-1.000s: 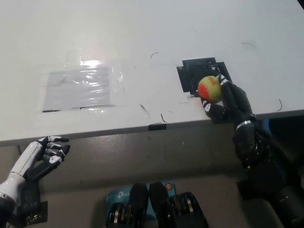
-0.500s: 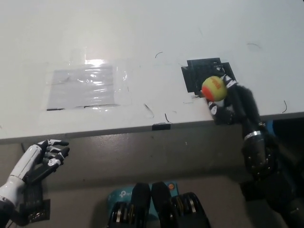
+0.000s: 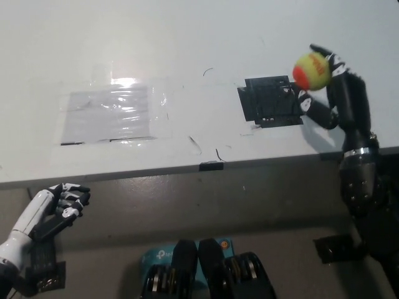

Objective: The robot uses right hand to squeeze a small tennis ball placed on the black area of the table

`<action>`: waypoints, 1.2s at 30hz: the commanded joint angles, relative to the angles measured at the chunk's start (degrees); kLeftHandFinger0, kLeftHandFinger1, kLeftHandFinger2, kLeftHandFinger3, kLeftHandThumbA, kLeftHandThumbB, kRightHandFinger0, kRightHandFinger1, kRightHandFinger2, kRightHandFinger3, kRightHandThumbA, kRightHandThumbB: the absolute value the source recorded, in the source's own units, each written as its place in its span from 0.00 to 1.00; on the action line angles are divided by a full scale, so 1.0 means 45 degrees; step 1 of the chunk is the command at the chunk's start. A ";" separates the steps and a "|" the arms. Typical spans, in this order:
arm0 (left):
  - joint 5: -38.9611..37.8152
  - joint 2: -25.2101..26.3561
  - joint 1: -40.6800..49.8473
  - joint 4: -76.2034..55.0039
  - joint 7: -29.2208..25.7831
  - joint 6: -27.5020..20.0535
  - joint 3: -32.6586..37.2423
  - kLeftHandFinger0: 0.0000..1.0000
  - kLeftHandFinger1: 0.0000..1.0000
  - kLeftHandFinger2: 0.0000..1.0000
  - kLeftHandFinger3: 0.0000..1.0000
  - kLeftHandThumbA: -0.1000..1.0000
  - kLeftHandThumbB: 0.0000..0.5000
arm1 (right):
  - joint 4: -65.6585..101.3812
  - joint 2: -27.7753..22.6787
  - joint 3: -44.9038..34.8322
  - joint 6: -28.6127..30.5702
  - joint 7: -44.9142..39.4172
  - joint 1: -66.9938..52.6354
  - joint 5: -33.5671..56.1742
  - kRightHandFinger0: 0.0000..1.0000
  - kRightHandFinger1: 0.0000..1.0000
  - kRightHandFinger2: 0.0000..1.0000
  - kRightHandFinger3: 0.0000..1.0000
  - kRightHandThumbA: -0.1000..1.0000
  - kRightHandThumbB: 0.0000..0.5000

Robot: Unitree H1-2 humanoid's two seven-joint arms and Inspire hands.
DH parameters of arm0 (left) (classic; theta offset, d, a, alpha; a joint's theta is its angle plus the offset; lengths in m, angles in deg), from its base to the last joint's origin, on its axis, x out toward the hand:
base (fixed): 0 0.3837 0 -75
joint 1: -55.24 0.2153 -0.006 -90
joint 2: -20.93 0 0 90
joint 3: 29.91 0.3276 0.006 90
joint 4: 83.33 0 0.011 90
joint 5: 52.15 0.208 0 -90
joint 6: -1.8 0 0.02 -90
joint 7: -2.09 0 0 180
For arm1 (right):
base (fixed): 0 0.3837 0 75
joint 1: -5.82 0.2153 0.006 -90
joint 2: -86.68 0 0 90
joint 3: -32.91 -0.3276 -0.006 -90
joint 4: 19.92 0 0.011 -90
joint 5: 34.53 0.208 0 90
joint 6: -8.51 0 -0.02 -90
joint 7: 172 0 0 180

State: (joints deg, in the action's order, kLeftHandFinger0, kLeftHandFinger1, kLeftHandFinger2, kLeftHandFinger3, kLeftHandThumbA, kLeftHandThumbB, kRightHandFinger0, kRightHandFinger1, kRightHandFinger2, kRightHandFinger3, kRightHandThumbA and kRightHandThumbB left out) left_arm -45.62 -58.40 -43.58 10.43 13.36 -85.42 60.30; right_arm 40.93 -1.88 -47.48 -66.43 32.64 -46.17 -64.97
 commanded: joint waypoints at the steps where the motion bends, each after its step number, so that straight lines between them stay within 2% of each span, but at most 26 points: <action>1: 0.0113 0.0205 -0.0179 -0.0387 -0.0010 -0.0274 -0.0105 0.39 0.47 0.55 0.66 0.77 0.05 | 0.1196 -0.0008 -0.0347 0.0385 0.0436 0.0593 -0.0157 0.00 0.01 0.40 0.20 0.00 0.46; 4: 0.0130 0.0177 -0.0209 -0.0542 0.0025 -0.0087 -0.0072 0.38 0.47 0.56 0.67 0.75 0.01 | 0.1540 0.0201 -0.0368 0.0521 0.0571 0.0369 -0.0272 0.00 0.00 0.37 0.18 0.00 0.51; 7: 0.0098 0.0162 -0.0181 -0.0500 0.0038 -0.0122 -0.0062 0.40 0.47 0.57 0.68 0.72 0.00 | 0.1801 0.0366 -0.0321 0.0601 0.0725 0.0125 -0.0468 0.00 0.00 0.35 0.18 0.00 0.50; 9: 0.0154 0.0172 -0.0155 -0.0529 0.0008 -0.0067 -0.0063 0.43 0.49 0.57 0.68 0.71 0.00 | 0.2284 0.0626 -0.0286 0.0398 0.0716 -0.0227 -0.0589 0.00 0.01 0.37 0.17 0.00 0.53; 12: 0.0169 0.0159 -0.0145 -0.0550 -0.0016 -0.0103 -0.0066 0.42 0.48 0.56 0.68 0.69 0.00 | 0.2423 0.0818 -0.0288 0.0408 0.0832 -0.0465 -0.0708 0.00 0.01 0.36 0.19 0.00 0.55; 14: 0.0199 0.0166 -0.0149 -0.0556 -0.0018 -0.0083 -0.0057 0.42 0.49 0.57 0.67 0.69 0.00 | 0.2486 0.0885 -0.0306 0.0379 0.0892 -0.0545 -0.0820 0.00 0.00 0.37 0.19 0.00 0.56; 15: 0.0151 0.0188 -0.0111 -0.0456 0.0011 -0.0137 -0.0071 0.42 0.49 0.58 0.68 0.75 0.06 | 0.2410 0.0988 -0.0274 0.0510 0.1082 -0.0718 -0.0934 0.00 0.00 0.40 0.21 0.00 0.57; 18: 0.0148 0.0180 -0.0159 -0.0309 -0.0021 -0.0283 -0.0078 0.42 0.49 0.57 0.67 0.75 0.04 | 0.2410 0.1065 -0.0296 0.0442 0.1079 -0.0764 -0.0976 0.00 0.01 0.42 0.21 0.00 0.58; 22: 0.0103 0.0175 -0.0112 -0.0420 -0.0012 -0.0117 -0.0125 0.42 0.49 0.58 0.67 0.75 0.05 | 0.2287 0.1108 -0.0298 0.0552 0.1236 -0.0872 -0.1075 0.00 0.01 0.43 0.23 0.00 0.56; 24: 0.0131 0.0177 -0.0112 -0.0228 -0.0055 -0.0288 -0.0122 0.41 0.48 0.57 0.68 0.76 0.07 | 0.2143 0.1124 -0.0361 0.0685 0.1417 -0.0907 -0.1051 0.00 0.01 0.43 0.23 0.00 0.52; 29: 0.0101 0.0211 -0.0035 -0.0184 -0.0019 -0.0431 -0.0122 0.42 0.49 0.57 0.68 0.75 0.04 | 0.2253 0.1141 -0.0489 0.0379 0.1214 -0.1011 -0.0938 0.00 0.00 0.42 0.22 0.00 0.50; 33: 0.0145 0.0215 -0.0100 -0.0097 0.0015 -0.0574 -0.0043 0.40 0.48 0.57 0.67 0.75 0.04 | 0.2028 0.0960 -0.0439 0.0799 0.1380 -0.0964 -0.1082 0.00 0.02 0.43 0.24 0.00 0.49; 35: 0.0120 0.0210 -0.0032 -0.0161 0.0039 -0.0438 -0.0051 0.40 0.47 0.56 0.66 0.76 0.08 | 0.1987 0.0811 -0.0328 0.0785 0.1111 -0.0786 -0.1144 0.00 0.06 0.50 0.24 0.00 0.53; 36: 0.0149 0.0211 -0.0006 -0.0190 0.0018 -0.0374 -0.0057 0.40 0.47 0.55 0.66 0.76 0.09 | 0.1965 0.0652 -0.0253 0.0567 0.0678 -0.0574 -0.1128 0.00 0.03 0.46 0.23 0.00 0.51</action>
State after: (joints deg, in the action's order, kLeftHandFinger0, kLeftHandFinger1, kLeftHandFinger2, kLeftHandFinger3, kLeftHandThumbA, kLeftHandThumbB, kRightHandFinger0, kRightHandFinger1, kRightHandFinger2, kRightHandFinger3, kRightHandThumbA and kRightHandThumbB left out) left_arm -45.42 -58.39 -43.59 10.47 13.36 -85.52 60.35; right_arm 49.34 3.00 -48.89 -66.07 36.52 -51.76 -69.46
